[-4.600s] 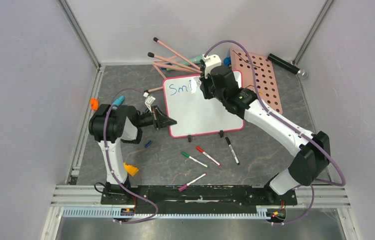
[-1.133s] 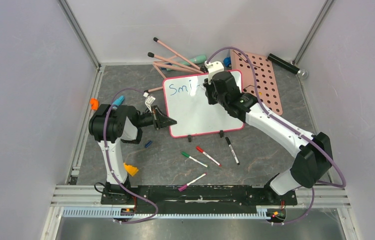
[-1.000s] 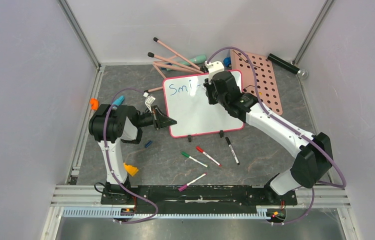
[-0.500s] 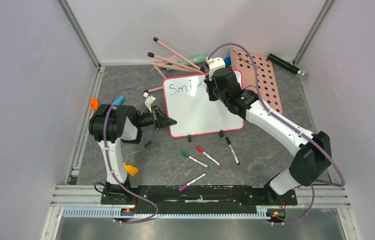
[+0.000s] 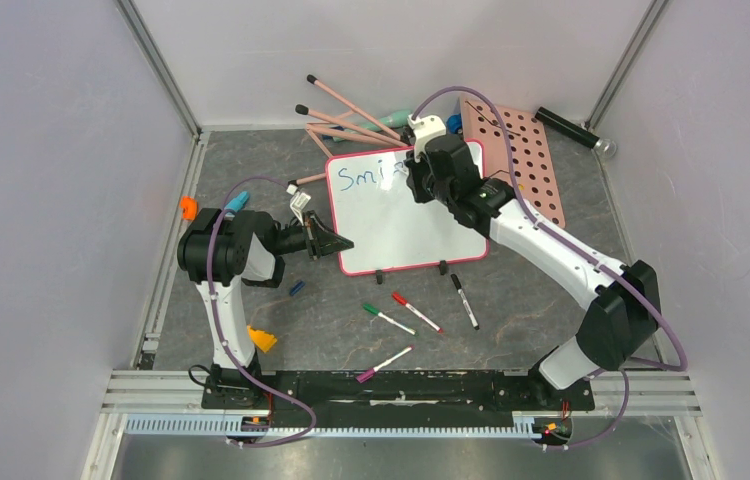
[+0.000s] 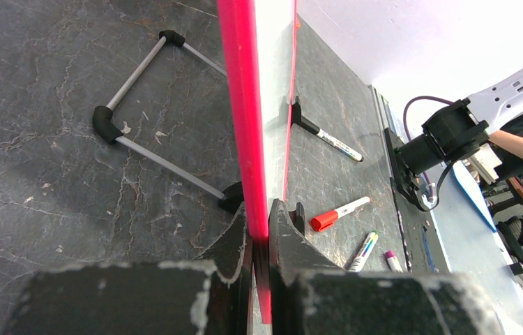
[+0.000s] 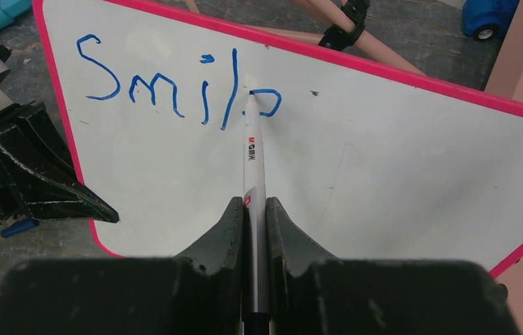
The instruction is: Write a sentence on the whiteboard
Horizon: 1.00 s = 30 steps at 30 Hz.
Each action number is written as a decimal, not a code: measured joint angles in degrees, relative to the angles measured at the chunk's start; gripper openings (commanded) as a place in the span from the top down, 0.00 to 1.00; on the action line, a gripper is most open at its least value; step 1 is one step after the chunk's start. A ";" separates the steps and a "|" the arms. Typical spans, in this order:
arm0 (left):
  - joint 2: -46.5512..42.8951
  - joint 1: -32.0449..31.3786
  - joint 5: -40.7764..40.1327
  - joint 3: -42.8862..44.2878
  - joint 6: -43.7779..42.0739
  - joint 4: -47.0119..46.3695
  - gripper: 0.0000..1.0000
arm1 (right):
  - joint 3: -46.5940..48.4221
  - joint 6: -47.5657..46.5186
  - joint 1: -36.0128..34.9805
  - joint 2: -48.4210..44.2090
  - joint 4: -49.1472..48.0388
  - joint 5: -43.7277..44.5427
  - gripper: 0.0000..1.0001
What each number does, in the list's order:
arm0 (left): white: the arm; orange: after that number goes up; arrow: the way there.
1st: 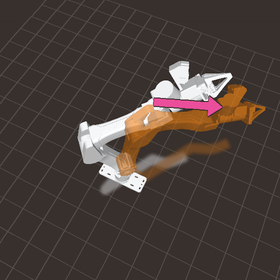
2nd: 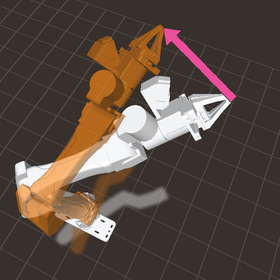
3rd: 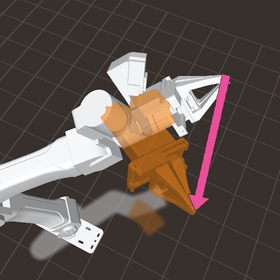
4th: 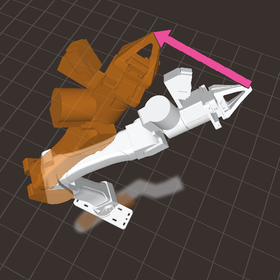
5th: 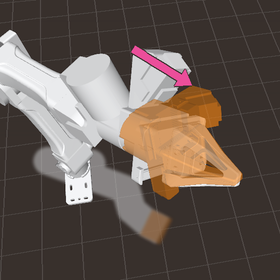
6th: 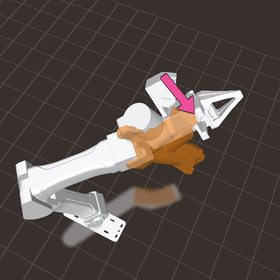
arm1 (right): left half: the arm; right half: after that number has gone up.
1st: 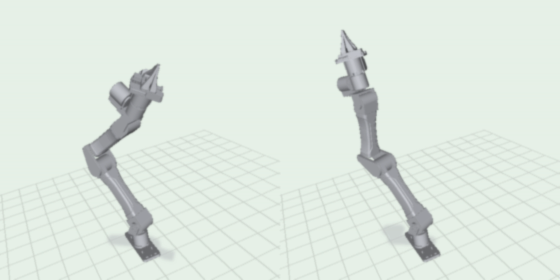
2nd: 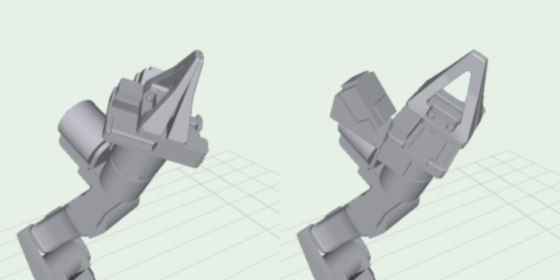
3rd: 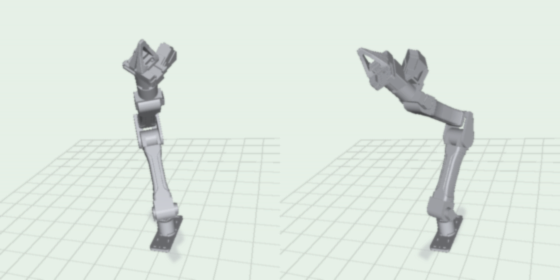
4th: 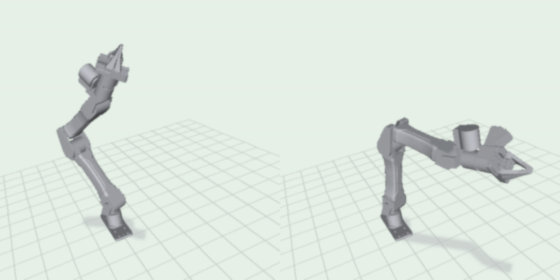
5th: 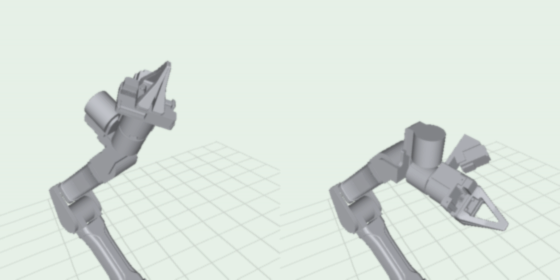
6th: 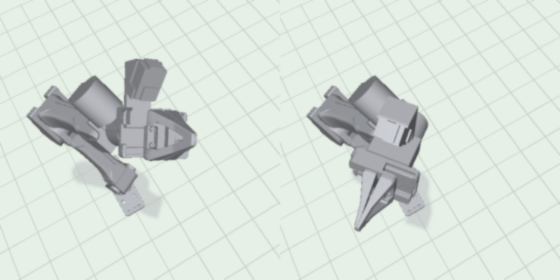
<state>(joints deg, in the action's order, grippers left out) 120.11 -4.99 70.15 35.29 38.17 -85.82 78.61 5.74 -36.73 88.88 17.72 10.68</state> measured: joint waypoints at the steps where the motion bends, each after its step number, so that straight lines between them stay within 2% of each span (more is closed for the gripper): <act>1: 0.00 0.00 0.00 0.00 0.00 0.00 0.98 | -0.07 0.00 0.00 0.00 -0.02 -0.22 1.00; 12: 0.00 0.00 -0.02 0.00 0.00 0.00 0.98 | -4.55 0.17 -0.02 -2.12 -0.85 -1.81 1.00; 25: 0.00 -0.02 0.09 0.00 0.00 -0.04 0.98 | -5.40 0.00 0.22 -4.15 0.76 0.28 1.00; 30: 0.00 -0.02 0.11 0.00 -0.02 -0.04 0.98 | -9.46 -0.39 0.22 -8.33 -1.40 -0.02 1.00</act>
<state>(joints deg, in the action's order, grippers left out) 120.11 -5.02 70.26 35.29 38.15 -85.86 69.14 5.34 -36.51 80.55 16.32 10.66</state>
